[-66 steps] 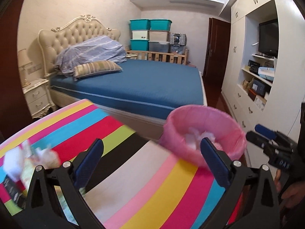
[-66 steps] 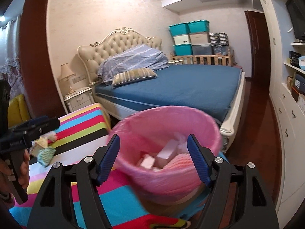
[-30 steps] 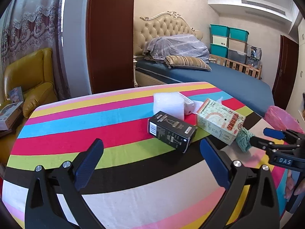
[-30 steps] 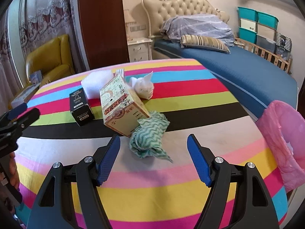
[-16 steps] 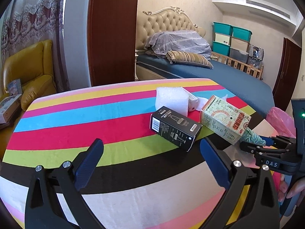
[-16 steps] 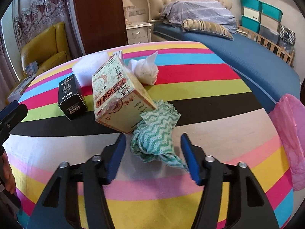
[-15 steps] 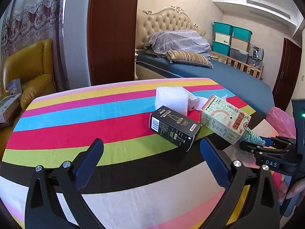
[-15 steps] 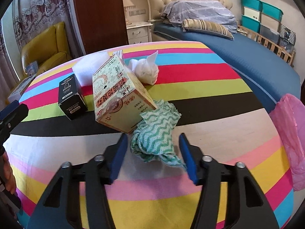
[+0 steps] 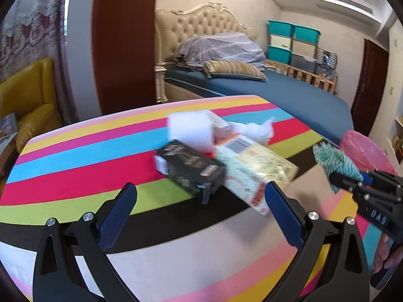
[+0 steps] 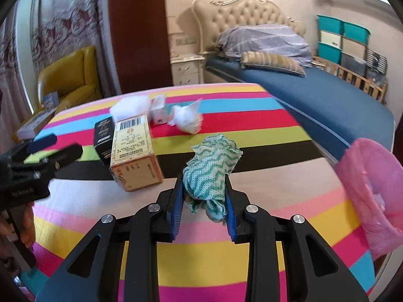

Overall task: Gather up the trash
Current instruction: 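Grasp the green-white striped cloth with the right gripper while the left gripper grasps the tan medicine box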

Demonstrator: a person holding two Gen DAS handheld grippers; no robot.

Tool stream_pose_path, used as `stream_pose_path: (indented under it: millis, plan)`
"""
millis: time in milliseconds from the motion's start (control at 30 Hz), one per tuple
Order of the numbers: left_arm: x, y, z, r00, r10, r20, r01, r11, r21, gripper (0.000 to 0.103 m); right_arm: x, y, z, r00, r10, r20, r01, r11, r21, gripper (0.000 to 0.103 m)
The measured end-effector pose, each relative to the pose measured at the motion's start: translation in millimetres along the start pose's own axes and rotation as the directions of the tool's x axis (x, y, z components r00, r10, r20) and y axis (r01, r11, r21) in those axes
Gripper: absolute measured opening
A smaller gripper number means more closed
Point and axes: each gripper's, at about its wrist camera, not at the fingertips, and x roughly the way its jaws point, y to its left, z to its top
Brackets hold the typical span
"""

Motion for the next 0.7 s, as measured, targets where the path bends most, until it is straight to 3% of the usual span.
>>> stream_pose_path:
  millis: [267,433,633,700]
  plan:
    - [17.6,-49.5,5.7,0.998,-0.053,-0.023,0.052,0.998,-0.027,0.098,-20.9,-40.4,-10.4,0.999,-0.023,0.033,0.021,0.997,0.069,0.029]
    - [40.7,-81.5,13.3,0.997,0.043,-0.059,-0.044,0.999,-0.017,0.098,-29.6,-60.5,-15.2,0.999,-0.021,0.048,0.015,0.994,0.104,0.029]
    - [75.0,-84.1,20.1,0.981,0.137,-0.136,-0.148,0.986,-0.073,0.098,-37.7,-80.2,-19.9,0.998,-0.012,0.06,0.003,0.99,0.143,0.029]
    - [80.4,-80.6,19.0,0.978,0.134,-0.162,-0.148,0.986,-0.077,0.096,-38.0,-80.5,-21.2,0.998,-0.008,0.062,-0.002,0.989,0.147,0.029]
